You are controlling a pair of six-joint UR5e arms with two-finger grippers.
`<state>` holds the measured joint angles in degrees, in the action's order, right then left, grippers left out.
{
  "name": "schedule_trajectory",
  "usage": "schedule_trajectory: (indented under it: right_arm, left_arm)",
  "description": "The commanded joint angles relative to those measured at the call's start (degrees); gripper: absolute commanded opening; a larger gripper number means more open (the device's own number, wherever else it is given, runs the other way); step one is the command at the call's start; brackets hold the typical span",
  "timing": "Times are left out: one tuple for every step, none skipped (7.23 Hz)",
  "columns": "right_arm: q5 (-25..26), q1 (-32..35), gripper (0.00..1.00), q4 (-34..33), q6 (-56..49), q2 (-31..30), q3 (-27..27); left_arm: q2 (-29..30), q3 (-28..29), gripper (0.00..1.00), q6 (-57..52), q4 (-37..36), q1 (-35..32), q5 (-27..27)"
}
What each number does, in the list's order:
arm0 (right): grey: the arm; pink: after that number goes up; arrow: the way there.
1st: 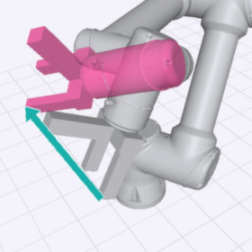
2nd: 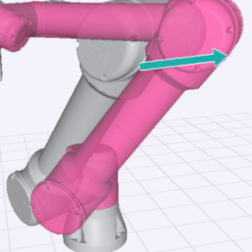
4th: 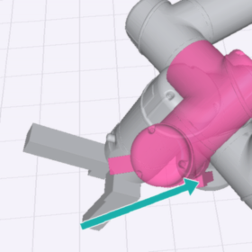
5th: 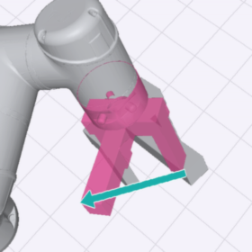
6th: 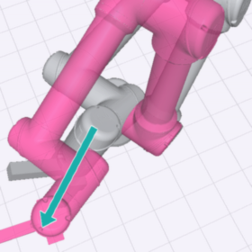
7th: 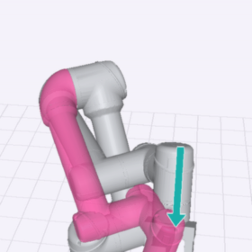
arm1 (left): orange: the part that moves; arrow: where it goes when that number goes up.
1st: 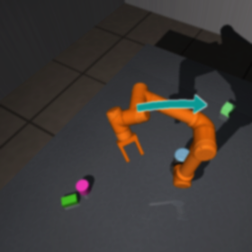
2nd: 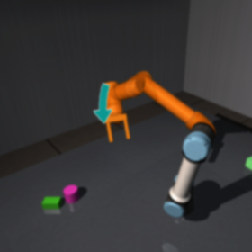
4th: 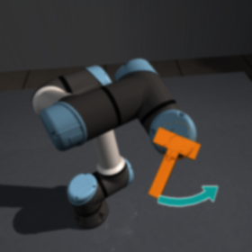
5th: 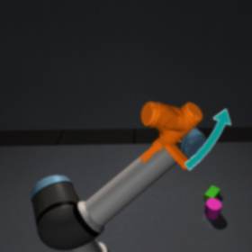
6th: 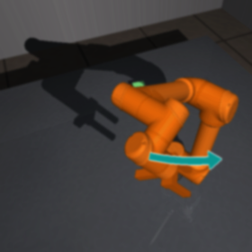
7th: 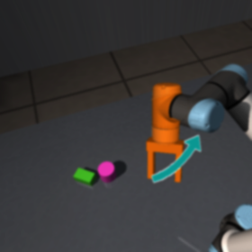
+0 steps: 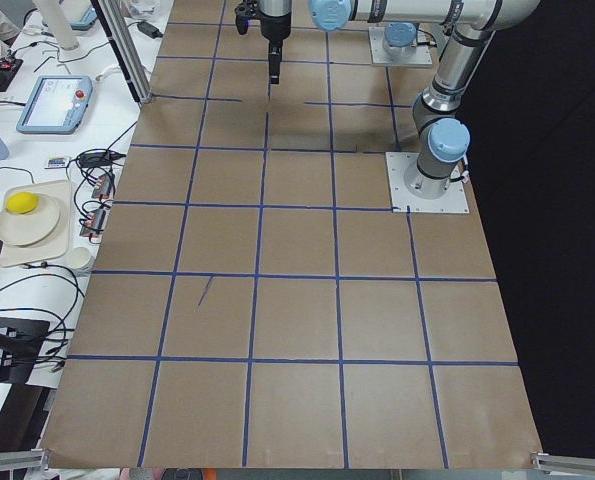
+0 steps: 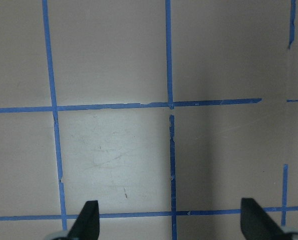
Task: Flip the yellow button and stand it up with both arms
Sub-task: 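Lower the block upright onto the table with the right gripper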
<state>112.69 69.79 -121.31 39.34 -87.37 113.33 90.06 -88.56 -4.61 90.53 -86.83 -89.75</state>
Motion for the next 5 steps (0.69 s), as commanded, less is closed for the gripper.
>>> schedule_trajectory:
  right_arm:
    - [0.52, -2.63, 0.05, -4.09, -0.05, 2.01, 0.04]
    - [0.52, -2.73, 0.05, -4.81, 0.04, 3.25, 0.04]
    - [0.52, -2.99, 0.05, -6.82, 0.3, 4.48, 0.04]
    - [1.74, -3.78, 0.05, -10.66, 0.48, 6.84, 0.04]
    - [2.53, -4.3, 0.05, -11.57, -0.13, 8.26, 0.13]
  left_arm:
    - [0.2, -0.65, 1.0, -0.49, -0.26, -0.1, 0.02]
    - [-0.23, -0.65, 1.0, -0.49, -0.26, -0.01, 0.01]
    - [-0.15, -0.74, 1.0, 0.21, -0.61, -0.18, 0.01]
    - [-0.41, -0.91, 1.0, 0.21, -0.62, -0.1, -0.07]
    - [-1.02, -1.17, 1.0, 0.04, -0.79, 0.08, -0.25]
